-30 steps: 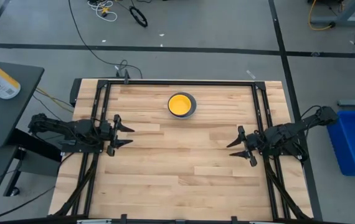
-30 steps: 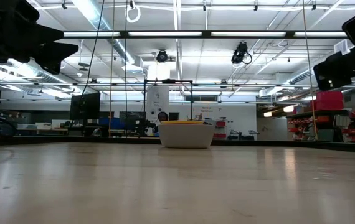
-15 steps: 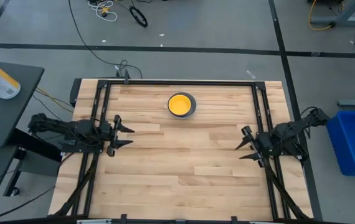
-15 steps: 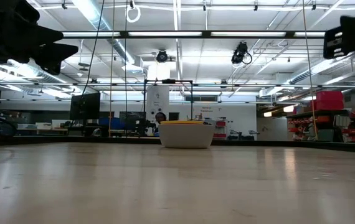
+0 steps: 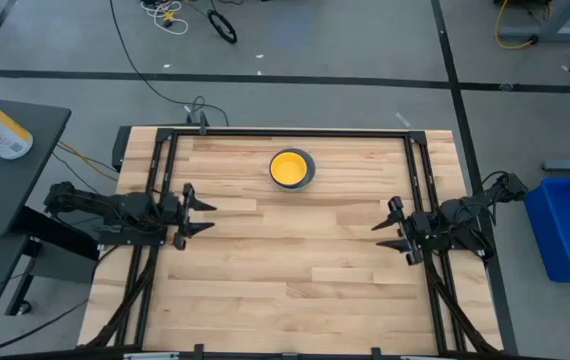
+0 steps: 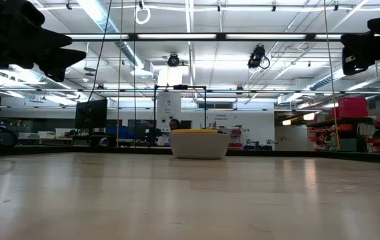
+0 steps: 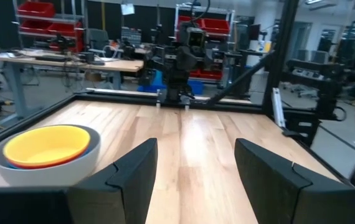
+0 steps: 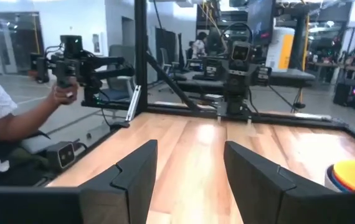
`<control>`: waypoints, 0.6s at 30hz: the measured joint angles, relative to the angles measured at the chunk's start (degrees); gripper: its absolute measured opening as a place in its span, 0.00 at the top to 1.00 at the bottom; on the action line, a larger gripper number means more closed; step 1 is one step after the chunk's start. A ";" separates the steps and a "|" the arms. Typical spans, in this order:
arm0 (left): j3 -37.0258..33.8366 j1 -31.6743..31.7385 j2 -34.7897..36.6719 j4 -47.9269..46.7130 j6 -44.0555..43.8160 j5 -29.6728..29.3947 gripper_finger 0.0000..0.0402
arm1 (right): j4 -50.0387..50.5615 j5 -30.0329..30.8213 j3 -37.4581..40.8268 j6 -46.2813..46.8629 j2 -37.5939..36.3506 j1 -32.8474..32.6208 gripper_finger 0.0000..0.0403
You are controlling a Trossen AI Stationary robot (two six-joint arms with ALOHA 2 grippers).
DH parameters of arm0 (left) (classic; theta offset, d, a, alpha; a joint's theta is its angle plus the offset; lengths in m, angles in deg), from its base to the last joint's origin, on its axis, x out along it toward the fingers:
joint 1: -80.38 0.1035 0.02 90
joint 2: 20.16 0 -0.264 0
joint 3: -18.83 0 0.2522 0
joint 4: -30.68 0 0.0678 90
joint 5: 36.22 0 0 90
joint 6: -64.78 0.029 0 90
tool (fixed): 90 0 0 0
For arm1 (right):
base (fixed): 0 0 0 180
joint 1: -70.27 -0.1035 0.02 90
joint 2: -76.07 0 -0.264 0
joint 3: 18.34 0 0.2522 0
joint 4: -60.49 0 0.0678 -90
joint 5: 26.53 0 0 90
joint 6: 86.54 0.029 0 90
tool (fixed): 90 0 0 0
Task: Nest bowls inside each other
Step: Return to Home Position
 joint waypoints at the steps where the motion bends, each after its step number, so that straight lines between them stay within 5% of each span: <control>1: -0.02 0.00 0.00 0.03 0.00 -0.46 0.45 | 0.04 0.22 0.01 0.83 0.00 0.00 0.51; 10: -0.02 -0.01 0.00 0.32 0.01 -2.51 0.45 | -0.17 2.65 0.00 -1.75 0.06 0.98 0.51; 18: -0.02 -0.01 0.00 0.32 -0.48 -2.54 0.45 | -0.79 8.23 0.01 -4.60 0.07 9.33 0.52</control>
